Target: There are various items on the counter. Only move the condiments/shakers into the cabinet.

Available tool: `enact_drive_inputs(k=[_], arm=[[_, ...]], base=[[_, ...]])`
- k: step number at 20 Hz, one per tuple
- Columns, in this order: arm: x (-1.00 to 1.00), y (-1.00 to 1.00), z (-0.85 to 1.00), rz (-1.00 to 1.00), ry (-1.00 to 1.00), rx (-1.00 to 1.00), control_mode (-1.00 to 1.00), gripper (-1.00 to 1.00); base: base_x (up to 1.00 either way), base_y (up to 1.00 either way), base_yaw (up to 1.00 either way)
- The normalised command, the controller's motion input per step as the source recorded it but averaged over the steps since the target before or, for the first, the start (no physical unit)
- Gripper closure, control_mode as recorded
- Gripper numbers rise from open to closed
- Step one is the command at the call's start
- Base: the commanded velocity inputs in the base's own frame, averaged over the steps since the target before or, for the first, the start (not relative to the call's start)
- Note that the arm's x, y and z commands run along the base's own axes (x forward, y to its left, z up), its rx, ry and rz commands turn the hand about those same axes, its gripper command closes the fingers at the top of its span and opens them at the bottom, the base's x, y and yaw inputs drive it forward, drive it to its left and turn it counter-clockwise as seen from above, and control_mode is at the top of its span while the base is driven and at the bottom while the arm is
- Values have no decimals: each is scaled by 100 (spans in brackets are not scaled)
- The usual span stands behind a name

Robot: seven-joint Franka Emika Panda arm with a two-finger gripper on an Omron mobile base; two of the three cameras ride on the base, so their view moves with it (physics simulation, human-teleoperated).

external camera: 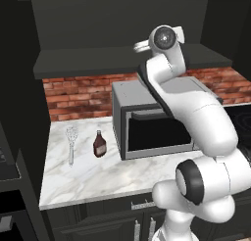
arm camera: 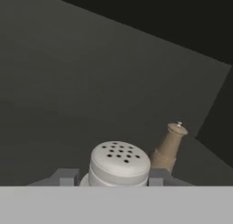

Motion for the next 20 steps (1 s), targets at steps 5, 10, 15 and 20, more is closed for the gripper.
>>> enact_drive_inputs(k=[5, 10, 15, 20], arm=[[53, -9, -26, 0, 7, 0, -100, 100], [26, -29, -26, 3, -1, 7, -100, 100], [20, -22, -27, 6, -5, 11, -100, 100], [29, -10, -10, 7, -10, 10, -100, 100]], base=[[0, 0, 0], [0, 0, 0], [0, 0, 0], [0, 0, 0]])
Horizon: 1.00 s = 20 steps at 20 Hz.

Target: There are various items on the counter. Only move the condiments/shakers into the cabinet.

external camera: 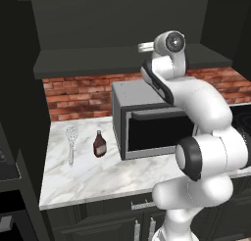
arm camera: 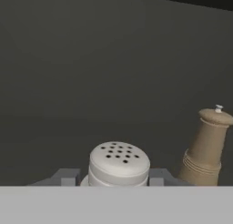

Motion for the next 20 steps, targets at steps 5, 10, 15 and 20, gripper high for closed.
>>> enact_drive_inputs(k=[5, 10, 15, 20], arm=[[31, 0, -7, 1, -5, 0, -100, 100], [21, 0, -10, 0, -1, 0, -100, 100], [8, 0, -3, 0, -1, 0, -100, -100], [-16, 0, 0, 1, 0, 0, -100, -100]], base=[[0, 0, 0], [0, 0, 0], [0, 0, 0], [0, 0, 0]])
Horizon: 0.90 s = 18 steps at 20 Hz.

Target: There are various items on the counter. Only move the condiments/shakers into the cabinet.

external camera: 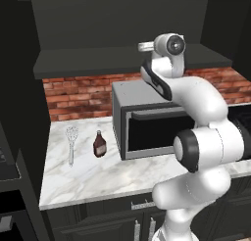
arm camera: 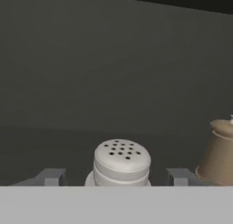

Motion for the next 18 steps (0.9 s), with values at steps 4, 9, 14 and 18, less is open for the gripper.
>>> enact_drive_inputs(k=[4, 9, 14, 18], arm=[[-38, 2, 0, 0, 0, 0, -100, -100], [-75, 21, 34, 0, 0, 0, -100, -100], [-98, 34, 57, 0, -2, 0, -100, -100], [-100, 34, 41, 0, 0, 0, -100, -100]], base=[[0, 0, 0], [0, 0, 0], [0, 0, 0], [0, 0, 0]])
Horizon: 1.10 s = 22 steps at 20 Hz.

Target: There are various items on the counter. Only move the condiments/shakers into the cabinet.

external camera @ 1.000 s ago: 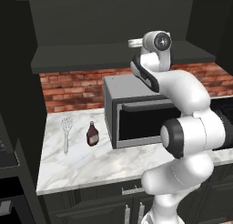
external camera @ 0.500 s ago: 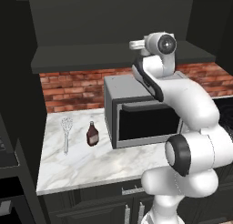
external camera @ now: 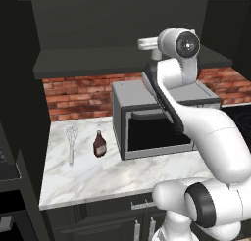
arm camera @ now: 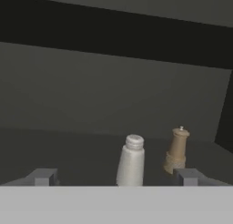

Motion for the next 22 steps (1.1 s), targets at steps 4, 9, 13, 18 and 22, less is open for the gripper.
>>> enact_drive_inputs(k=[4, 9, 13, 18, 22], arm=[[-100, 30, 14, 0, 10, 0, -100, -100], [-98, 20, -6, 0, 14, 0, -100, -100], [-100, 8, -27, 0, 8, 3, -100, -100], [-84, 13, -45, -1, 3, 8, -100, -100], [-42, 26, -61, -6, 6, 10, -100, -100]], base=[[0, 0, 0], [0, 0, 0], [0, 0, 0], [0, 0, 0], [0, 0, 0]])
